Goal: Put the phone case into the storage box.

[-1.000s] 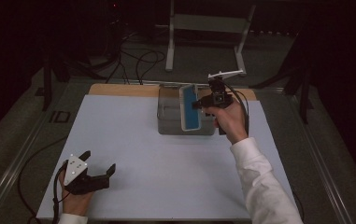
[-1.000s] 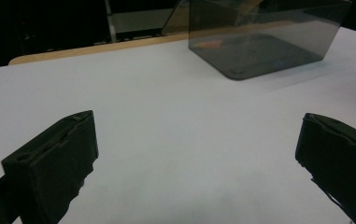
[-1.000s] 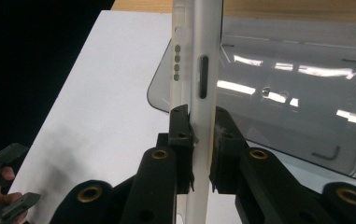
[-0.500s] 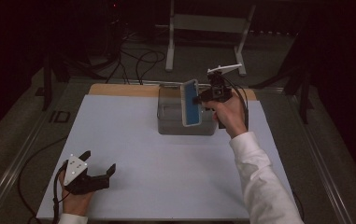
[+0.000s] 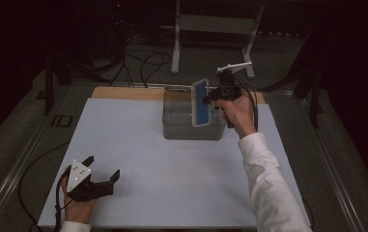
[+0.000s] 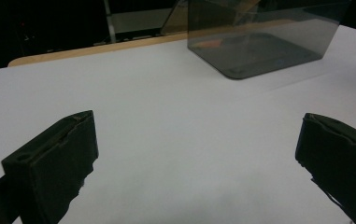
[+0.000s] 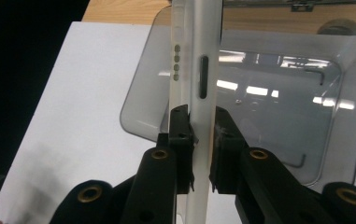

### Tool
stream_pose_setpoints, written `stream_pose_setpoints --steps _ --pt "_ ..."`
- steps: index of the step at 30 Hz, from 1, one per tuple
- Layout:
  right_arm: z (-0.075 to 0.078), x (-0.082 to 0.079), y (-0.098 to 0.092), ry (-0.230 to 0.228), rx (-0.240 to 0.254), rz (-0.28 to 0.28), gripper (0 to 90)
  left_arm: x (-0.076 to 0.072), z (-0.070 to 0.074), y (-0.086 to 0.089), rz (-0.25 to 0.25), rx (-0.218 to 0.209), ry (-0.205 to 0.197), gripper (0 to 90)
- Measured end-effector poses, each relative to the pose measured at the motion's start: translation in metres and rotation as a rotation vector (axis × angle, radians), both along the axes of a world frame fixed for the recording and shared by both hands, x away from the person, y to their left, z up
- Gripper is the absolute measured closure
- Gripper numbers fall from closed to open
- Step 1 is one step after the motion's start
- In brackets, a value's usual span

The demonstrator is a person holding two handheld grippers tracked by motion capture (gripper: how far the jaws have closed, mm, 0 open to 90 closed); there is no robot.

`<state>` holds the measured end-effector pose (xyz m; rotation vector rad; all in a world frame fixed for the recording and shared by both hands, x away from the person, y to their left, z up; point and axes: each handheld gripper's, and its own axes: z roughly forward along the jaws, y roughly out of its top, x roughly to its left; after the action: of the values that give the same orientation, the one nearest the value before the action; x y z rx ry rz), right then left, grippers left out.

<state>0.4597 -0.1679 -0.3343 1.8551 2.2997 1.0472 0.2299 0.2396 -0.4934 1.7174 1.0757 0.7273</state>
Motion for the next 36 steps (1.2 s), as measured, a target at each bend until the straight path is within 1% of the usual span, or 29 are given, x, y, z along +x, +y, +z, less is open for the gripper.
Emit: stream_pose_setpoints --steps 5,11,14,17,21,25,27,29,33,36 --pt "-0.002 0.006 -0.002 0.009 -0.012 -0.02 81.9 0.0 0.0 0.0 -0.002 0.0 0.0 0.1" --pt "-0.005 0.013 -0.003 0.012 -0.06 -0.039 81.9 0.0 0.0 0.0 -0.003 0.001 0.0 0.1" --pt "-0.005 0.015 -0.003 0.014 -0.063 -0.044 81.9 0.0 0.0 0.0 -0.004 -0.001 0.0 0.1" --pt "-0.005 0.018 -0.003 0.012 -0.078 -0.054 81.9 0.0 0.0 0.0 -0.002 -0.004 0.0 0.1" --pt "-0.005 0.021 -0.003 0.014 -0.079 -0.065 81.9 0.0 0.0 0.0 -0.004 -0.002 0.0 0.1" --pt "-0.006 0.024 -0.006 0.017 -0.092 -0.078 81.9 0.0 0.0 0.0 -0.004 -0.005 0.001 0.1" --pt "-0.007 0.025 -0.008 0.02 -0.09 -0.087 81.9 0.0 0.0 0.0 -0.003 -0.005 0.001 0.1" --pt "-0.008 0.027 -0.01 0.018 -0.1 -0.1 81.9 0.0 0.0 0.001 -0.004 -0.005 0.001 0.1" --pt "-0.009 0.03 -0.013 0.021 -0.098 -0.116 81.9 0.0 0.0 0.001 -0.005 -0.006 0.001 0.1" --pt "-0.011 0.032 -0.014 0.022 -0.11 -0.123 81.8 0.0 0.0 0.001 -0.006 -0.008 0.001 0.1"
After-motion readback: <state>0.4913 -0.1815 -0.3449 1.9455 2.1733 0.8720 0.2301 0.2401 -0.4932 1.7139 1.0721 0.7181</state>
